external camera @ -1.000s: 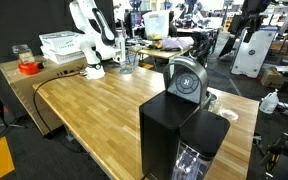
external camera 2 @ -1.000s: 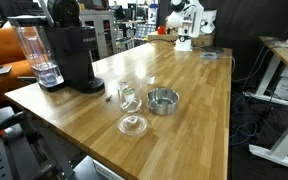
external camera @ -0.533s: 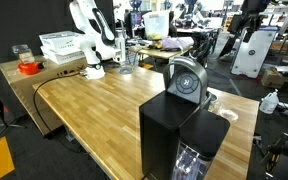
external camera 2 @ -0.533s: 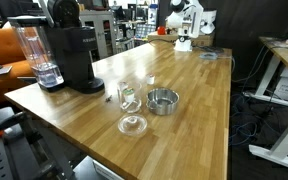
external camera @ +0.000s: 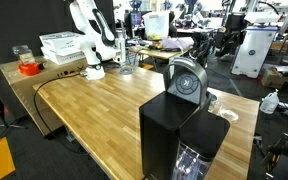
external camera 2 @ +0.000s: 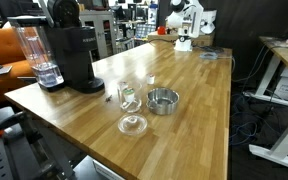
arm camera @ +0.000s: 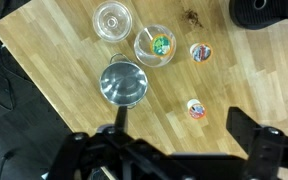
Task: Pick the lid on the table, put it on the jar, then put one cup in the pot and another cup inside the coffee maker
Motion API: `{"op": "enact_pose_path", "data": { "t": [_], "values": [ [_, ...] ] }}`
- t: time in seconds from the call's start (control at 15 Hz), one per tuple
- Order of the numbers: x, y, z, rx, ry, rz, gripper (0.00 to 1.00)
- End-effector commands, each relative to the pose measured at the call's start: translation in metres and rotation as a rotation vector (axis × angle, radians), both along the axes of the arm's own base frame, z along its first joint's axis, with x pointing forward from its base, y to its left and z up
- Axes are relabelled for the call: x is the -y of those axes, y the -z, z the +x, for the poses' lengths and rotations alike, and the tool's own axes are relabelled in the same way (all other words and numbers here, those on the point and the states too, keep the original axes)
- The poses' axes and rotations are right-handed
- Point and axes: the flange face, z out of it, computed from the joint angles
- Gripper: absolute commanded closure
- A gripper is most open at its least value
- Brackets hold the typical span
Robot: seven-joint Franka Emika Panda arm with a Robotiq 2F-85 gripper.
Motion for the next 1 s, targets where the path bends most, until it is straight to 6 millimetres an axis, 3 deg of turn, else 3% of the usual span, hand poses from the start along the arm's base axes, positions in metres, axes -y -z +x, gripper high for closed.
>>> {"op": "enact_pose_path", "data": {
  "t": [0.0,0.07,0.27,0.73,0.93],
  "values": [
    [0.01,0.025,0.018,-0.006,0.055,-0.003,0.0],
    [0.01,0.035,0.02,0.002,0.065,-0.002,0.0],
    [0.007,0.04,0.016,-0.028,0.037,-0.001,0.0],
    [0.007,0.034,0.016,-0.017,0.037,-0.002,0.0],
    [0.016,0.039,0.015,-0.021,0.047,-0.024,0.0]
  ]
}}
